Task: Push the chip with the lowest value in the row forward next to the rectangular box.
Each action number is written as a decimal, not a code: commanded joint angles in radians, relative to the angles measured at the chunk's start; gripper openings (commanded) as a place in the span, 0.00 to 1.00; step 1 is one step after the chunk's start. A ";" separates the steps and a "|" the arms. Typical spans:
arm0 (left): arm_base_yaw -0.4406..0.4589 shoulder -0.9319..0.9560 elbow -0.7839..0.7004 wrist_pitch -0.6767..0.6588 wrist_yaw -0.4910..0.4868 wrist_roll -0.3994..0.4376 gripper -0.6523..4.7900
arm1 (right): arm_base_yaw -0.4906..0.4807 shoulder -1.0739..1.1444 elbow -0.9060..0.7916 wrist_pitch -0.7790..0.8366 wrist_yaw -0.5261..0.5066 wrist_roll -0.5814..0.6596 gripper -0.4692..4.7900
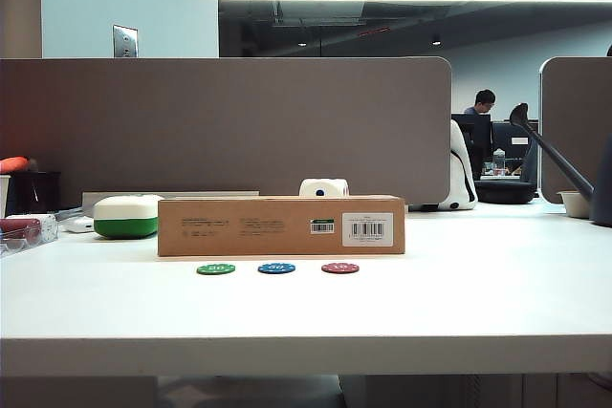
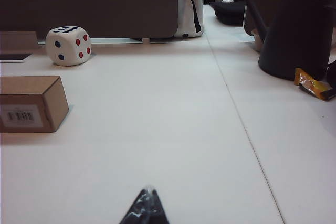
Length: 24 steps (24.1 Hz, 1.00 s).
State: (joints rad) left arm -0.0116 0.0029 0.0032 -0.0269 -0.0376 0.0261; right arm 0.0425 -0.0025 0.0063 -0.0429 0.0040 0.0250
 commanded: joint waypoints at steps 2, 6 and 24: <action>-0.001 0.000 0.004 0.006 -0.003 0.000 0.11 | 0.001 0.000 -0.005 0.033 0.000 -0.003 0.08; -0.001 0.000 0.004 0.006 -0.003 0.000 0.11 | 0.001 0.000 -0.005 0.034 -0.003 -0.002 0.08; -0.364 0.084 0.082 -0.069 -0.011 0.000 0.11 | 0.001 0.000 -0.005 0.061 -0.006 0.296 0.08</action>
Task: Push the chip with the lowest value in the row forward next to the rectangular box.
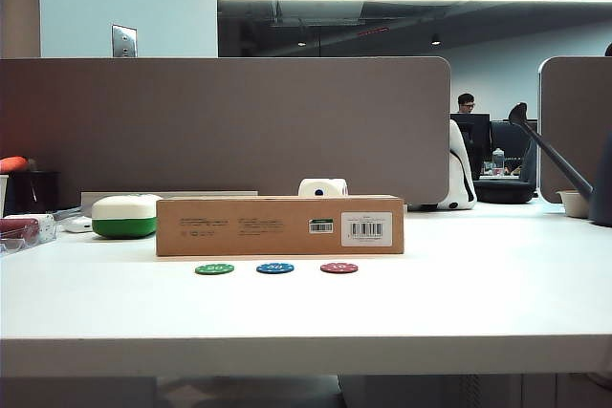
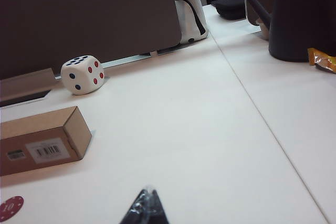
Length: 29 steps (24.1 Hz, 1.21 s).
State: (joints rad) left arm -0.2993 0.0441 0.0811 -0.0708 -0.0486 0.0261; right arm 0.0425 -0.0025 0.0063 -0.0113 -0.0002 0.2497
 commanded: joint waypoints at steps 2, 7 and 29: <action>-0.156 0.105 0.016 -0.026 0.001 0.000 0.11 | 0.002 0.000 -0.005 0.032 -0.005 0.170 0.08; -0.232 0.266 0.084 -0.021 0.004 0.000 0.11 | 0.006 0.001 -0.005 0.011 -0.123 0.283 0.08; -0.420 0.762 0.279 0.088 0.011 0.000 0.11 | 0.006 0.005 0.033 -0.031 -0.198 0.354 0.08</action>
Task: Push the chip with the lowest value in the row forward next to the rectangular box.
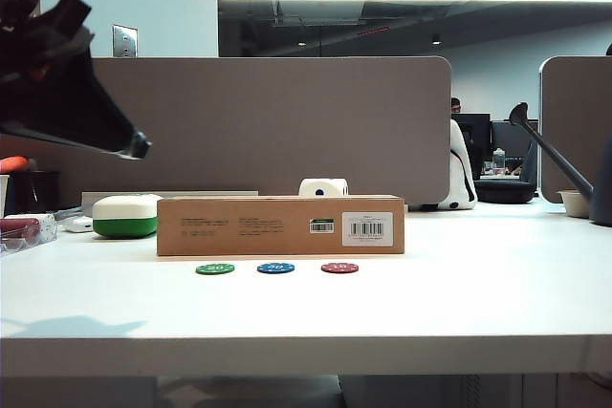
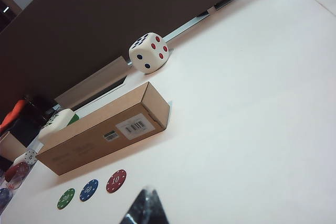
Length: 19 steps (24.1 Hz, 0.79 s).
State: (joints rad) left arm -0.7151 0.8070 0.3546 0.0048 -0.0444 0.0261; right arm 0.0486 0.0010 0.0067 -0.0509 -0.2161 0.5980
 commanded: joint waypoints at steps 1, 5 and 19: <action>-0.005 -0.001 0.006 0.012 0.006 0.000 0.11 | 0.000 0.002 0.060 0.008 0.039 0.005 0.08; -0.005 -0.001 0.005 0.012 0.004 0.000 0.11 | 0.000 0.034 0.160 0.002 0.096 0.004 0.08; -0.004 -0.002 0.005 0.011 0.004 0.000 0.11 | 0.003 0.839 0.473 -0.004 -0.126 -0.201 0.08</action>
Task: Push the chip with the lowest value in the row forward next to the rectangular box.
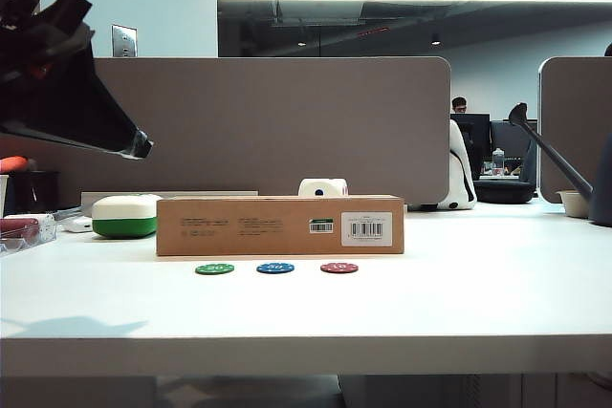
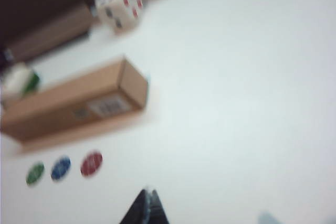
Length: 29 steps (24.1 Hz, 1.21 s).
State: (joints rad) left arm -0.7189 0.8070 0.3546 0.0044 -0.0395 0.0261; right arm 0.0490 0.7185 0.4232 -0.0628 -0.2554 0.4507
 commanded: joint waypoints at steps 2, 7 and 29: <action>0.000 -0.002 0.004 0.011 -0.002 0.000 0.11 | 0.039 0.327 0.149 0.005 -0.145 -0.087 0.08; 0.000 -0.002 0.004 0.011 -0.001 0.000 0.11 | 0.239 0.742 0.375 0.007 -0.195 -0.178 0.08; 0.000 -0.002 0.004 0.012 -0.002 0.000 0.11 | 0.430 1.180 0.703 -0.102 -0.102 -0.233 0.08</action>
State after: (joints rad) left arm -0.7189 0.8066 0.3546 0.0040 -0.0418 0.0261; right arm 0.4755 1.8961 1.1236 -0.1448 -0.3634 0.2333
